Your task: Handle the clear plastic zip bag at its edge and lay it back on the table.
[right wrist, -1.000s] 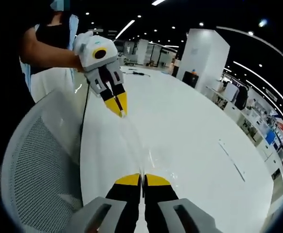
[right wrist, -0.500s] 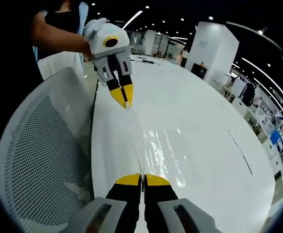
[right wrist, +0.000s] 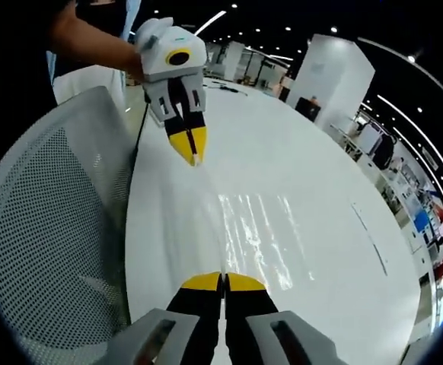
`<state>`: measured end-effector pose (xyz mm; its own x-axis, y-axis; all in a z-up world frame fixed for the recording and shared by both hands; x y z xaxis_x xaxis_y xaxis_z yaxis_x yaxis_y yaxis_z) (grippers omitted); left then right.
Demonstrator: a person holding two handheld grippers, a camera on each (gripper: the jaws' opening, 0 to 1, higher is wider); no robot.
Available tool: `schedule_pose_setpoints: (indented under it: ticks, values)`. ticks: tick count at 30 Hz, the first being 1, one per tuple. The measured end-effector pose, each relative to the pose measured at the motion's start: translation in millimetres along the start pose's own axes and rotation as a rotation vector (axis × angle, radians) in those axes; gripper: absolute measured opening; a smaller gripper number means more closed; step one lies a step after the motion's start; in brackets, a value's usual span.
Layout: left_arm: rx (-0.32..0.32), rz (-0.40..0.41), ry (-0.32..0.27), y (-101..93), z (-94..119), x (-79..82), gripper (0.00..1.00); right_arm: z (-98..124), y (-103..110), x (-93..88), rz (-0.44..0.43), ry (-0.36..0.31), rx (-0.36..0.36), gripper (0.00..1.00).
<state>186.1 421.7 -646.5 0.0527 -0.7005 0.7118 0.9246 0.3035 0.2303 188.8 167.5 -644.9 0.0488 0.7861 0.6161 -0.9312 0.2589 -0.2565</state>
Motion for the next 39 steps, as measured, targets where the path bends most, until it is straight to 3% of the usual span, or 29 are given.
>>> schedule_pose_setpoints:
  ticks: [16, 23, 39]
  values:
    - [0.077, 0.016, 0.005, 49.6, -7, -2.5, 0.00, -26, -46, 15.4, 0.011, 0.006, -0.049, 0.00]
    - [0.077, 0.033, 0.014, 60.3, -13, -7.1, 0.00, -34, -59, 16.6, -0.014, 0.003, -0.060, 0.00]
    - [0.087, 0.042, 0.025, 81.9, -26, -1.6, 0.00, -44, -76, 8.7, -0.057, 0.031, -0.072, 0.00]
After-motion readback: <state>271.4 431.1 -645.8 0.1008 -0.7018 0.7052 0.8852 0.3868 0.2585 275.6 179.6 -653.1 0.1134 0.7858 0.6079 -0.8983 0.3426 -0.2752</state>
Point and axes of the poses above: the point that each gripper's makers call its tool centre point, and the gripper's own axes: z roughly backward along the fingers, y roughly to its left, x roughly out of its top, the point moved 10 cm from there along z, roughly backward along the fingers, and after that the axes turned 1 degree about y, right-handed, at the moved point
